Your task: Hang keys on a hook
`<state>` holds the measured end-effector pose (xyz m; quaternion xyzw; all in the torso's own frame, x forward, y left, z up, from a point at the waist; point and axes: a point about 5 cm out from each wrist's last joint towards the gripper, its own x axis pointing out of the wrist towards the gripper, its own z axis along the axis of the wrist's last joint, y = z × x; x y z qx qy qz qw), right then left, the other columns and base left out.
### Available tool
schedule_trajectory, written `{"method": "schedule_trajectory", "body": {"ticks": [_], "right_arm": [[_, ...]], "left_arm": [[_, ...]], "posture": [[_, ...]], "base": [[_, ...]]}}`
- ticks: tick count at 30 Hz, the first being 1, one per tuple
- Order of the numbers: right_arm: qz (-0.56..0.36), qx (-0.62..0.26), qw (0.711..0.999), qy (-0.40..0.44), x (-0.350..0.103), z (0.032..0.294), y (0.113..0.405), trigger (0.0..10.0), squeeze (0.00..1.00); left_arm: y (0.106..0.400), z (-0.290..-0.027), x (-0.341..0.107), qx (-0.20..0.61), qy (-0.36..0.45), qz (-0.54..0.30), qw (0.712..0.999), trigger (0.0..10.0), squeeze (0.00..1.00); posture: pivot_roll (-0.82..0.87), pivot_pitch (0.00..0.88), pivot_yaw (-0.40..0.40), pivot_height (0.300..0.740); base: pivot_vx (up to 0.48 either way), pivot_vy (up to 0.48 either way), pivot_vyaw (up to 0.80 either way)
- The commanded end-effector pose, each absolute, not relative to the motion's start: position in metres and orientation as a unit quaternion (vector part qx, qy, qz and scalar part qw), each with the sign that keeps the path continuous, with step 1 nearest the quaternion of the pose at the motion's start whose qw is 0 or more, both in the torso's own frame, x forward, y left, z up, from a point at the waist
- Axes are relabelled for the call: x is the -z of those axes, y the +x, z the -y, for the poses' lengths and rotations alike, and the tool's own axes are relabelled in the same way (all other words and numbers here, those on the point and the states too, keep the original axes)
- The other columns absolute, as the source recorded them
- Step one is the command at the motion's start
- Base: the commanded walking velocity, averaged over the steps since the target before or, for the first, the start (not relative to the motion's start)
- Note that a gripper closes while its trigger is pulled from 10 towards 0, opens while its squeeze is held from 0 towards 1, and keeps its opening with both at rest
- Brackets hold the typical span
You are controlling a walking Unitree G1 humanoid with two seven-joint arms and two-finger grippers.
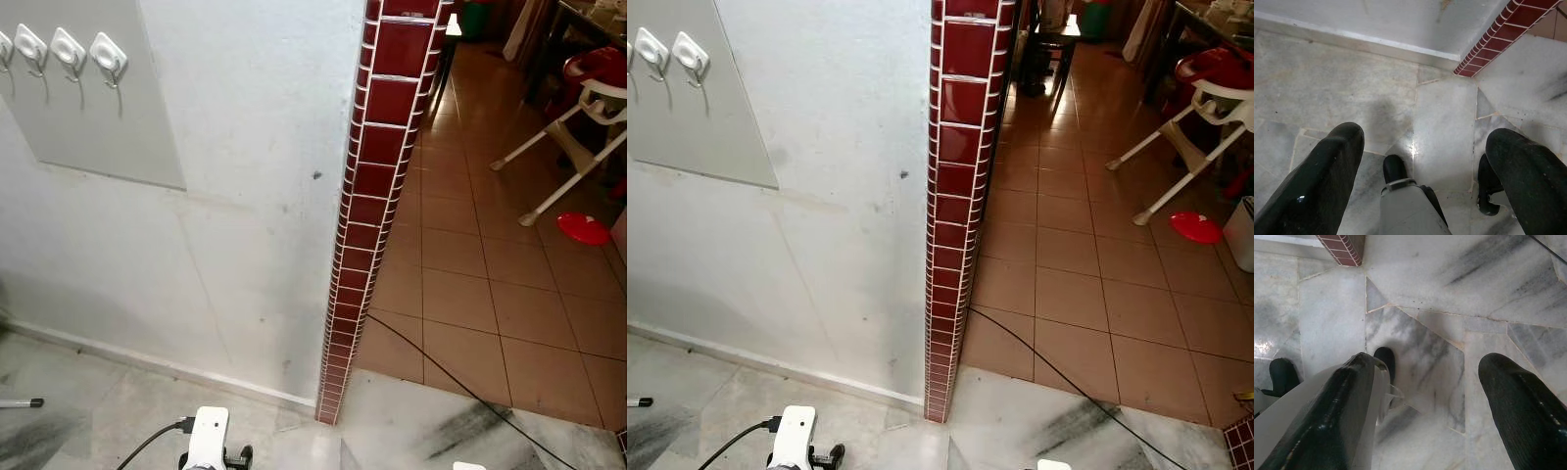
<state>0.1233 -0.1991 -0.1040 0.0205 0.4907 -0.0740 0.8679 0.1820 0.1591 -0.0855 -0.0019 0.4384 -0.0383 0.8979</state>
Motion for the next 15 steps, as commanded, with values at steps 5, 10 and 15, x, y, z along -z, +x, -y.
{"method": "schedule_trajectory", "body": {"ticks": [5, 10, 15], "right_arm": [[-0.477, 0.018, 0.878, -0.046, 0.0942, 0.1912, 0.1573, 10.0, 0.0], [-0.477, 0.018, 0.878, -0.046, 0.0942, 0.1912, 0.1573, 10.0, 0.0], [-0.477, 0.018, 0.878, -0.046, 0.0942, 0.1912, 0.1573, 10.0, 0.0]], "left_arm": [[0.1861, -0.1717, 0.0829, 0.062, 0.051, -0.442, 0.894, 10.0, 0.0], [0.1861, -0.1717, 0.0829, 0.062, 0.051, -0.442, 0.894, 10.0, 0.0], [0.1861, -0.1717, 0.0829, 0.062, 0.051, -0.442, 0.894, 10.0, 0.0]], "posture": [[-0.01, 0.0, -0.015, 0.74], [-0.01, 0.0, -0.015, 0.74], [-0.01, 0.0, -0.015, 0.74]], "base": [[0.0, 0.0, 0.0], [0.0, 0.0, 0.0], [0.0, 0.0, 0.0]]}}
